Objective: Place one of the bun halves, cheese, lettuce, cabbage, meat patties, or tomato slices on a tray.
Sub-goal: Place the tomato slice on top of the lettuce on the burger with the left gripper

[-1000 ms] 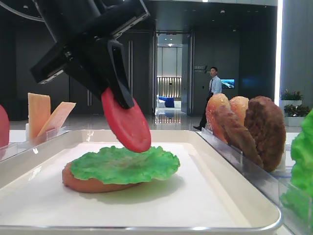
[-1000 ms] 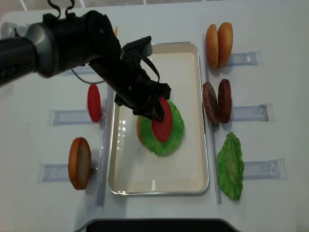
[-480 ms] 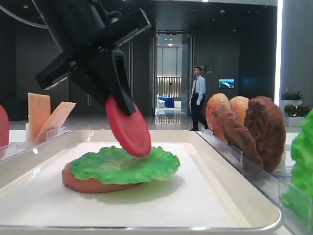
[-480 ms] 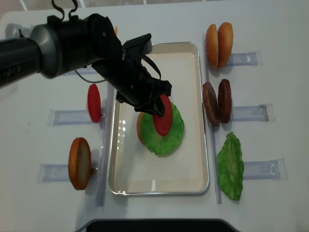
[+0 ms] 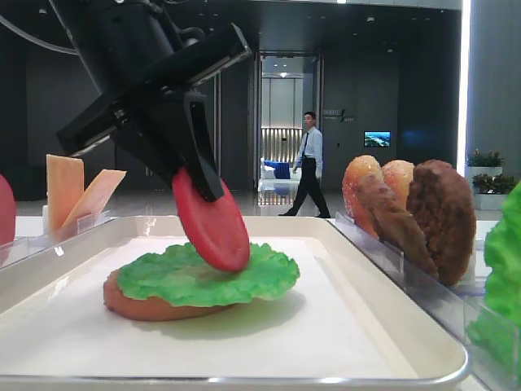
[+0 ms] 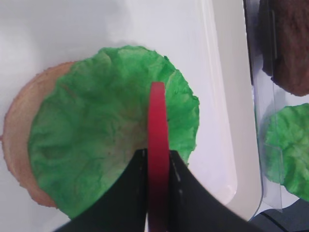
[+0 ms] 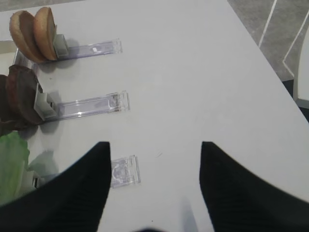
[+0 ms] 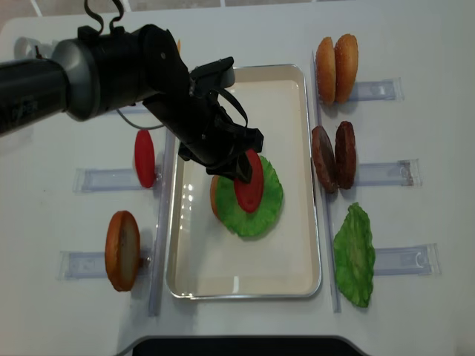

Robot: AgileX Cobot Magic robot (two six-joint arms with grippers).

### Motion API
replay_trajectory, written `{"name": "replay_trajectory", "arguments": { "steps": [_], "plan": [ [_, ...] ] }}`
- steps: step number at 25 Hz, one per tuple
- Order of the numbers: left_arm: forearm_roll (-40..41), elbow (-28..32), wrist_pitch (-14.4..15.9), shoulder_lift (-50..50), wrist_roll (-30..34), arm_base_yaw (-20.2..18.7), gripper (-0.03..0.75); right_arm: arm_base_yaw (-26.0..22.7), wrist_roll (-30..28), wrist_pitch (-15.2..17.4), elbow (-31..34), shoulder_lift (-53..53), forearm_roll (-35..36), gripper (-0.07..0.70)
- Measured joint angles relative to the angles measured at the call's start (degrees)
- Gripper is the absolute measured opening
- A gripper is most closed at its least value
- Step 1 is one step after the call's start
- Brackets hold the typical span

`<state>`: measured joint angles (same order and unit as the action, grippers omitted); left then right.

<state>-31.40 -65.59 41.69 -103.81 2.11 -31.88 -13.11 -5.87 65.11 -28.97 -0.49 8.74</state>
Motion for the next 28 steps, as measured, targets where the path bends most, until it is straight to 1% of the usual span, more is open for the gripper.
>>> {"name": "replay_trajectory", "arguments": {
  "steps": [4, 11, 14, 17, 19, 22, 25, 28],
  "plan": [
    [0.12, 0.00, 0.52, 0.00, 0.00, 0.00, 0.057, 0.00, 0.00, 0.00, 0.00, 0.00, 0.00, 0.391],
    [1.21, 0.00, 2.27, 0.00, -0.05, 0.00, 0.062, 0.00, 0.00, 0.00, 0.00, 0.00, 0.00, 0.391],
    [1.34, 0.00, 2.61, 0.00, -0.05, 0.00, 0.108, 0.00, 0.00, 0.00, 0.00, 0.00, 0.00, 0.391],
    [1.52, 0.00, 3.17, 0.00, -0.05, 0.00, 0.187, 0.00, 0.00, 0.00, 0.00, 0.00, 0.00, 0.391],
    [1.71, 0.00, 3.57, 0.00, -0.05, 0.00, 0.225, 0.00, 0.00, 0.00, 0.00, 0.00, 0.00, 0.391],
    [2.54, 0.00, 3.99, 0.00, -0.44, 0.00, 0.253, 0.00, 0.00, 0.00, 0.00, 0.00, 0.00, 0.391],
    [6.24, 0.00, 5.00, 0.00, -3.06, 0.00, 0.272, 0.00, 0.00, 0.00, 0.00, 0.00, 0.00, 0.391],
    [9.59, 0.00, 6.67, 0.00, -4.67, 0.00, 0.332, 0.00, 0.00, 0.00, 0.00, 0.00, 0.00, 0.391]
  ]
}}
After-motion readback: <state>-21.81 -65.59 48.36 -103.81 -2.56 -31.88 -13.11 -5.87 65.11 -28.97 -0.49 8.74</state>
